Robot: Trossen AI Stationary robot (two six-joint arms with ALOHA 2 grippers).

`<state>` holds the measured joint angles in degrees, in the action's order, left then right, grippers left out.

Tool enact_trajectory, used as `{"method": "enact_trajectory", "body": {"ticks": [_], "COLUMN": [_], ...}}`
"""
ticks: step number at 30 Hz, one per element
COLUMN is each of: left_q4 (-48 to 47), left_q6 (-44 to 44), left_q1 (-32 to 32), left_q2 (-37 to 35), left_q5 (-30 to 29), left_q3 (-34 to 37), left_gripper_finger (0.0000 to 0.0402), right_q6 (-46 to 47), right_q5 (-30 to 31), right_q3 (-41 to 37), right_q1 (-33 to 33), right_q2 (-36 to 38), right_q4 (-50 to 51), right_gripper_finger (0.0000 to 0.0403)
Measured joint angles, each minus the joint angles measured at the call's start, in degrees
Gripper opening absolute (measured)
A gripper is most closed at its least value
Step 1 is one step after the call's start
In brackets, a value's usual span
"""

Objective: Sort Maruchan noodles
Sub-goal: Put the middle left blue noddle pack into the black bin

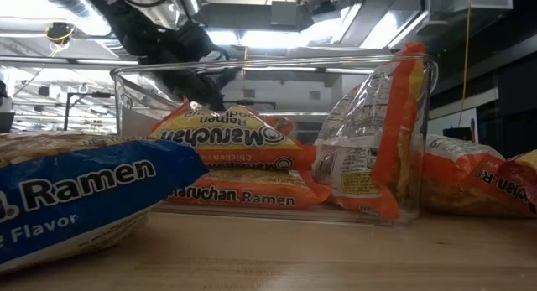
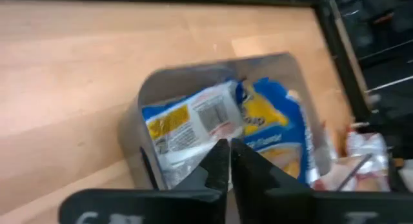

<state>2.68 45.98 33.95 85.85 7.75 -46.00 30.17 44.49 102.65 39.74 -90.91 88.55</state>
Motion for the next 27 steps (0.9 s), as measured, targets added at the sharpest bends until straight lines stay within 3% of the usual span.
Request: {"method": "enact_trajectory", "body": {"ticks": [5,11,20,24,27], "left_q4": [-0.4,0.1,-3.0,-10.8,-10.6], "left_q6": [-0.1,1.6,-0.6,-2.9,-3.0], "left_q1": [-2.8,-4.5,-6.7,-6.5,-6.5], "left_q2": [0.0,0.8,10.0,15.3,17.4], "left_q5": [-5.3,-7.0,-6.1,-4.5,-2.1], "left_q3": [0.0,-0.2,-10.1,-15.5,-17.3], "left_gripper_finger": [0.0001,0.0001,0.0000,0.0000,0.0000], "right_q6": [0.0,0.0,-0.9,-1.8,-1.8], "right_q5": [0.0,0.1,8.2,8.4,8.5], "right_q3": [0.0,0.0,-3.4,-5.6,-6.6], "right_q1": [0.0,0.0,0.0,0.0,0.0], "right_q2": [0.0,0.0,0.0,0.0,0.0], "right_q4": [0.0,-0.1,-0.4,-0.6,-0.9], "right_gripper_finger": [0.0198,0.0198,0.0198,0.0198,0.0198]}}
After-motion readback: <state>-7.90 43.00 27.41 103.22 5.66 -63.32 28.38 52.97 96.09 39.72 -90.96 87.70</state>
